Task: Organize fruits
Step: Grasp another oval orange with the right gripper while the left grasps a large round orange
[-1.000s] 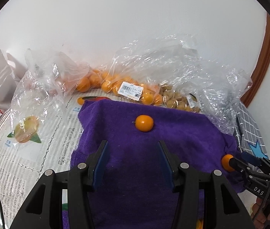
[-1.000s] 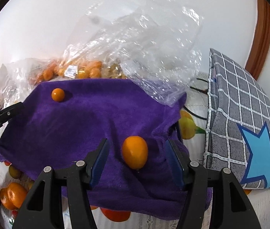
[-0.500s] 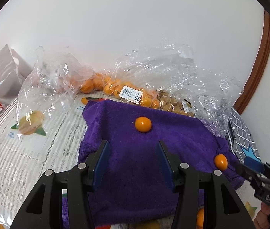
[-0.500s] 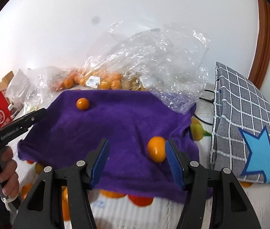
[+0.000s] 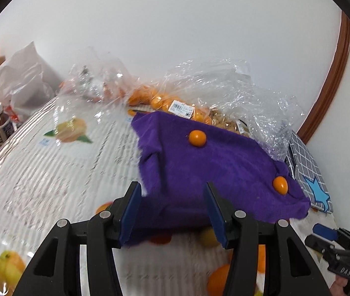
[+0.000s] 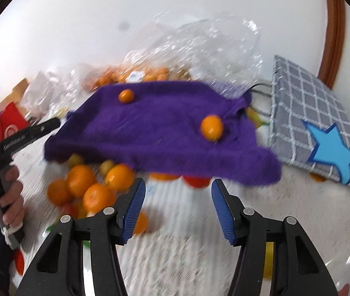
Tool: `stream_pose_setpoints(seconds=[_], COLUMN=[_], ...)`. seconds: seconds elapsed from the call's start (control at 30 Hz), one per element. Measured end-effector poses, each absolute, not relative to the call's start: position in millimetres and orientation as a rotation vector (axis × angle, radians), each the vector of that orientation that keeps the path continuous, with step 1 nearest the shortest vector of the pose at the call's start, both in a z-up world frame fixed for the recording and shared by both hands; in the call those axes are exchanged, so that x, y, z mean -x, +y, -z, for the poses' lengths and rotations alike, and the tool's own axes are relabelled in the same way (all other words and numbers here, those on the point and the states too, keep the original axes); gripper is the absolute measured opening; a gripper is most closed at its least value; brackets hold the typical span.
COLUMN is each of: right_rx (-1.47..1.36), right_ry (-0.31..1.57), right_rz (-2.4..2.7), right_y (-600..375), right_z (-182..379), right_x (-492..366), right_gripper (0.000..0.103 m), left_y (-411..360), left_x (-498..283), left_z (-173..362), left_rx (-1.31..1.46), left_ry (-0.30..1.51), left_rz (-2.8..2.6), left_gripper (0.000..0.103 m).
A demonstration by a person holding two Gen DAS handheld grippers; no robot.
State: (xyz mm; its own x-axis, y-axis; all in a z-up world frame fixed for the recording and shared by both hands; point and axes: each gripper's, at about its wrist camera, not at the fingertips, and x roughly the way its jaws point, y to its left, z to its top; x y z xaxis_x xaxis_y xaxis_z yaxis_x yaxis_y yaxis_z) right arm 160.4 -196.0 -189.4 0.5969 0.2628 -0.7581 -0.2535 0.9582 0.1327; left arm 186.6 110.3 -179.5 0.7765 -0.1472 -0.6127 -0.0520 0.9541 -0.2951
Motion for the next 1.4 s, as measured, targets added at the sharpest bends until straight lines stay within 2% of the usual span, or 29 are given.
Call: stream_pose_setpoints(seconds=[0.33,0.53,1.07,1.1,1.2,1.4], right_rx=[0.014,-0.006,-0.023,-0.038,-0.051,-0.044], right_ry=[0.942,0.966,0.874,0.869,0.864,0.91], right_rz=[-0.418,-0.407,-0.278,-0.276,-0.267,-0.288], right_y=[-162.6,-159.0,-214.7,-217.0,-218.4,-212.8], right_z=[214.2,223.6,214.7,214.0,212.9,220.3], right_x=[-139.4,-146.8,-123.9,-123.5,-123.0,-127.4], right_gripper=[0.053,0.035,0.035,0.035,0.035,0.035], left_y=[100.6,89.1,59.3,59.1,60.2,69.8], left_x=[-157.9,-148.3,-152.8,-153.4,-155.6,-151.8], left_z=[188.7,193.9,205.7,206.3,208.5,205.3], left_rx=[0.257,0.281,0.224,0.225,0.239,0.279], left_ry=[0.751,0.8,0.915,0.918,0.93,0.896], left_rz=[0.145,0.269,0.379,0.381,0.393,0.368], left_gripper=[0.053,0.053,0.052,0.051,0.04,0.04])
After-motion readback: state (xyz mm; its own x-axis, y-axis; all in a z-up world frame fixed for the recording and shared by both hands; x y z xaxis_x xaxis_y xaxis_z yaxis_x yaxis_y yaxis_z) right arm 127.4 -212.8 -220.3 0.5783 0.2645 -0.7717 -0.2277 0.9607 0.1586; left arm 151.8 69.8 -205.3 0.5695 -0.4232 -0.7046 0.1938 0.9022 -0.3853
